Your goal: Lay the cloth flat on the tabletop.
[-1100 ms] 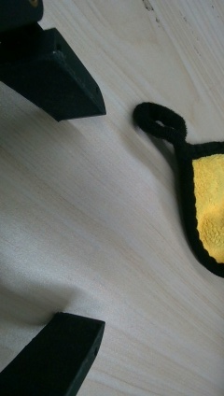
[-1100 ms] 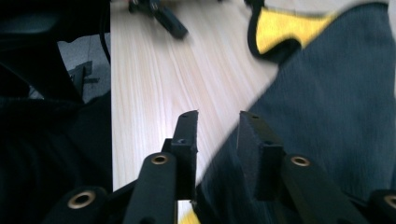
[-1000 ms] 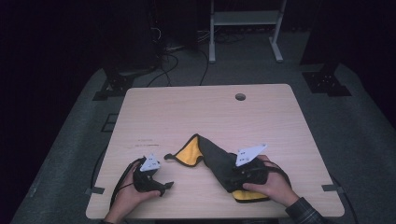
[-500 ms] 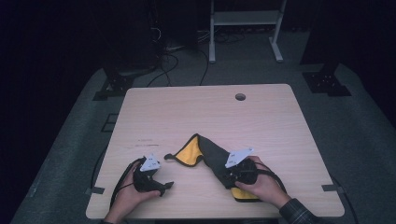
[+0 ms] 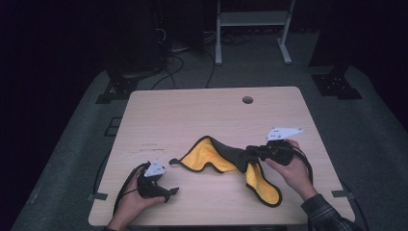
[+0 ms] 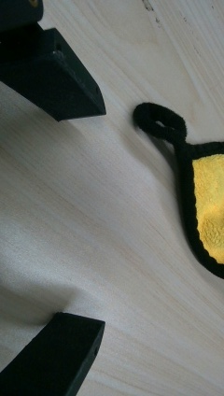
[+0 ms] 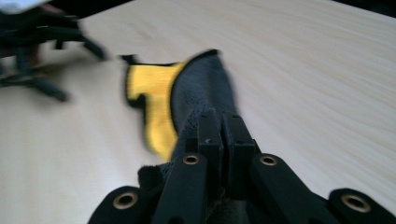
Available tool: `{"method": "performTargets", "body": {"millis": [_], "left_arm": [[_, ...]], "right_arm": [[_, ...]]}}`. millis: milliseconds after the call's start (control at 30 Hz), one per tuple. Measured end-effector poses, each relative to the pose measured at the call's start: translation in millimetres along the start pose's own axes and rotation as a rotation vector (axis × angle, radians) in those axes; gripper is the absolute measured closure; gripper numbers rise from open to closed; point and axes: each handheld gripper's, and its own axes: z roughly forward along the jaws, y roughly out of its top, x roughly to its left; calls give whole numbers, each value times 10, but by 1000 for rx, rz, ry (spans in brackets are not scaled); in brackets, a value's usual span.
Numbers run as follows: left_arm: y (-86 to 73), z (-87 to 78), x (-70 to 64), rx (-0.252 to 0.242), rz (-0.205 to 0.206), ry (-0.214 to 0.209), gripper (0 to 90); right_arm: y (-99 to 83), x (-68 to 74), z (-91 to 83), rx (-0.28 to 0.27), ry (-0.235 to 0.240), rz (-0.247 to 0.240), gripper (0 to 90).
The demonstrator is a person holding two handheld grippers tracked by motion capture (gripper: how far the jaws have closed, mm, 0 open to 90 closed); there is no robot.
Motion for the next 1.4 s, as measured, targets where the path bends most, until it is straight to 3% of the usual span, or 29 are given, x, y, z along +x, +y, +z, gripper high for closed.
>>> {"method": "performTargets", "body": {"millis": [200,300,400,500,600,667,767,900,967,1000,1100,1167,1300,1400], "left_arm": [[0,-1,1,1,2,0,0],[0,0,1,1,1,0,0],[0,0,1,0,1,0,0],[0,-1,1,1,1,1,0],[0,-1,1,1,1,0,0],[0,-1,1,1,1,1,0],[1,1,0,1,-2,3,0],[32,-9,-5,26,-26,27,1],[44,-25,1,21,-26,15,38],[52,-32,7,13,-34,11,72],[81,-68,40,-22,-56,21,73],[91,-75,52,-32,-62,20,73],[168,-83,105,-52,-69,33,75],[264,-37,153,-61,-85,47,76]], "right_arm": [[-132,-378,17,34,-102,83,866],[-202,-502,73,69,-144,94,865],[-249,-573,117,95,-172,101,828],[-232,-561,83,74,-179,90,751],[-149,-488,7,46,-161,51,689],[-90,-393,-1,35,-94,26,650],[-88,-340,60,55,-64,10,620],[-126,-222,265,112,9,-33,543],[-132,-211,284,120,15,-38,539],[-145,-182,326,145,16,-63,517],[-168,-146,367,178,9,-103,486],[-173,-141,376,189,6,-110,500],[-168,-182,373,193,-39,-100,745],[-133,-241,319,171,-64,-71,791]]}}
